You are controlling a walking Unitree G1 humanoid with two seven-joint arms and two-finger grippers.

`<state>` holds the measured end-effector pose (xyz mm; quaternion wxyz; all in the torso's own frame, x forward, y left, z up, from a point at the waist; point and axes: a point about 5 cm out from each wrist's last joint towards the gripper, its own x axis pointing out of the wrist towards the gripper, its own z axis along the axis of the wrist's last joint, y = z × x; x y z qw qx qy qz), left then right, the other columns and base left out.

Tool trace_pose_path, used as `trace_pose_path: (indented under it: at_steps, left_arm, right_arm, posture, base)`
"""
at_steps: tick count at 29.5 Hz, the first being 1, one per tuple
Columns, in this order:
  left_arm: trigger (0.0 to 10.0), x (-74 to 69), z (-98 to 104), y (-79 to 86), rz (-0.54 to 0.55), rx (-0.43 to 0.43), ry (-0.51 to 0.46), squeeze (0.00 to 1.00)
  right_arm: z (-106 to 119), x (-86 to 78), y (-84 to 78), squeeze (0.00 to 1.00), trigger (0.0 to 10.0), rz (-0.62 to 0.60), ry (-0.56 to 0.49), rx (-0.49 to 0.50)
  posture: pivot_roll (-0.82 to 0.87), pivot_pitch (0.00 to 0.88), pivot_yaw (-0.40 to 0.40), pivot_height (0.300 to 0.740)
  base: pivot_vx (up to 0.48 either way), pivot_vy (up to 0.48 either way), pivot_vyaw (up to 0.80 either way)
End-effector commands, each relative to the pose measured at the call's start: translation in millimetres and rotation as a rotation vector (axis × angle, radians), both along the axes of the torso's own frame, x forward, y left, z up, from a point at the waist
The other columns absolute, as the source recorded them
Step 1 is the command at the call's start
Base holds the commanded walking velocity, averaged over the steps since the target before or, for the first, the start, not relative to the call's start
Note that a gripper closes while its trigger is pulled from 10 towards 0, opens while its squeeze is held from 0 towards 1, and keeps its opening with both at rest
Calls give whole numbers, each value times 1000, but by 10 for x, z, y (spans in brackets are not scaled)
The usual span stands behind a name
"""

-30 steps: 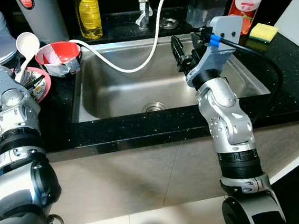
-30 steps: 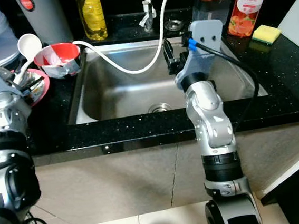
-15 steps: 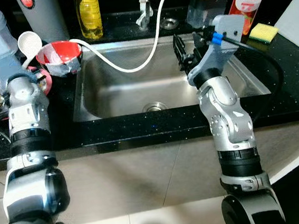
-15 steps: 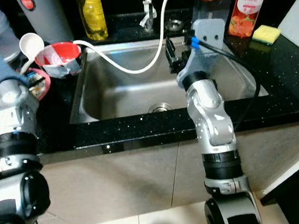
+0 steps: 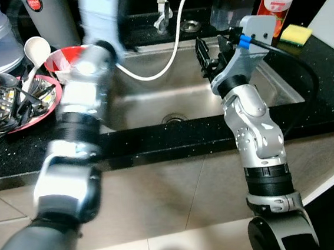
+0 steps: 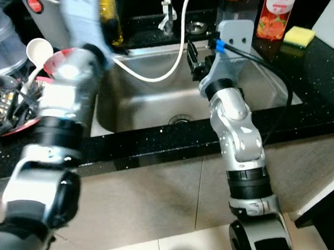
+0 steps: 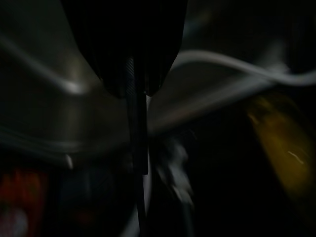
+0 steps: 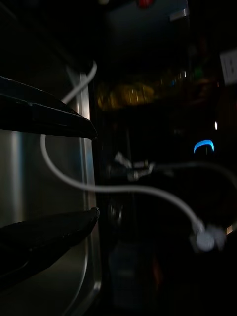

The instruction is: Kitchen organization

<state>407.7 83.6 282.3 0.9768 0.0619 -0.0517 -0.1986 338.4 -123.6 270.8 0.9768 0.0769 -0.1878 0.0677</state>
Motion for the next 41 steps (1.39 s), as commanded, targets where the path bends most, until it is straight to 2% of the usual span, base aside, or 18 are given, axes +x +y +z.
trace_pose_path:
  at_steps: [1,4,7,10,11,12,13,14,18,22,23,24,27,30,31,33,36,41]
  left_arm:
    - [10000,22,-300,25,-8,4,132,0]
    - [10000,28,-702,195,70,53,248,0]
    - [10000,10,-892,331,121,53,298,4]
    - [10000,1,-949,365,129,51,316,4]
    - [10000,-15,-1011,394,135,47,337,804]
    - [10000,-15,-1011,394,135,47,337,804]
    - [10000,-27,-1061,417,143,47,352,957]
    - [10000,-48,-1134,476,169,50,366,1000]
    - [10000,-90,-1225,630,230,24,362,1000]
    - [10000,-92,-1210,660,236,6,343,1000]
    - [10000,-96,-1110,713,255,-22,256,1000]
    - [10000,-96,-1110,713,255,-22,256,1000]
    - [10000,-196,-817,768,253,-54,27,1000]
    - [10000,-272,-702,763,257,-24,-52,1000]
    - [10000,-321,-645,755,253,2,-86,0]
    - [10000,-424,-510,722,220,37,-145,0]
    - [10000,-524,-365,691,180,10,-173,0]
    - [10000,-581,-316,760,253,-3,-112,0]
  right_arm:
    - [-19,-33,-53,0,10000,-22,9,7]
    - [-44,-49,-93,0,10000,-39,18,7]
    - [-45,-53,-90,0,10000,-39,18,7]
    - [-46,-56,-88,0,10000,-38,18,6]
    - [-49,-54,-81,0,10000,-34,19,6]
    - [-49,-54,-81,0,10000,-34,19,6]
    - [-53,-52,-75,0,10000,-31,21,5]
    - [-51,-45,-56,0,10000,-22,20,3]
    - [-41,-29,-11,0,10000,1,18,0]
    - [-40,-26,-4,0,10000,5,19,0]
    - [-39,-21,11,0,10000,13,19,-1]
    - [-39,-21,11,0,10000,13,19,-1]
    - [-38,-18,39,0,10000,28,18,-3]
    - [-36,-21,40,0,10000,30,17,-4]
    - [-38,-21,37,0,10000,30,18,-5]
    - [-39,-17,32,0,10000,31,18,-6]
    - [-33,-10,33,0,10000,33,16,-8]
    - [-22,0,39,0,10000,36,12,-8]
  posture:
    - [60,27,48,740]
    - [54,29,52,740]
    - [52,24,47,740]
    - [54,21,45,740]
    - [58,19,42,740]
    - [58,19,42,740]
    - [64,15,33,740]
    - [71,10,26,740]
    - [82,0,18,740]
    - [84,0,15,740]
    - [90,0,8,740]
    - [90,0,8,740]
    - [88,0,6,740]
    - [87,0,6,740]
    - [90,0,2,740]
    - [92,0,0,740]
    - [97,0,-1,740]
    - [105,0,0,740]
  base:
    - [0,0,0]
    - [0,0,0]
    - [0,0,0]
    - [0,0,0]
    - [0,0,0]
    - [0,0,0]
    - [0,0,0]
    - [0,0,0]
    - [0,0,0]
    - [0,0,0]
    - [0,0,0]
    - [0,0,0]
    - [0,0,0]
    - [0,0,0]
    - [0,0,0]
    - [0,0,0]
    - [0,0,0]
    - [0,0,0]
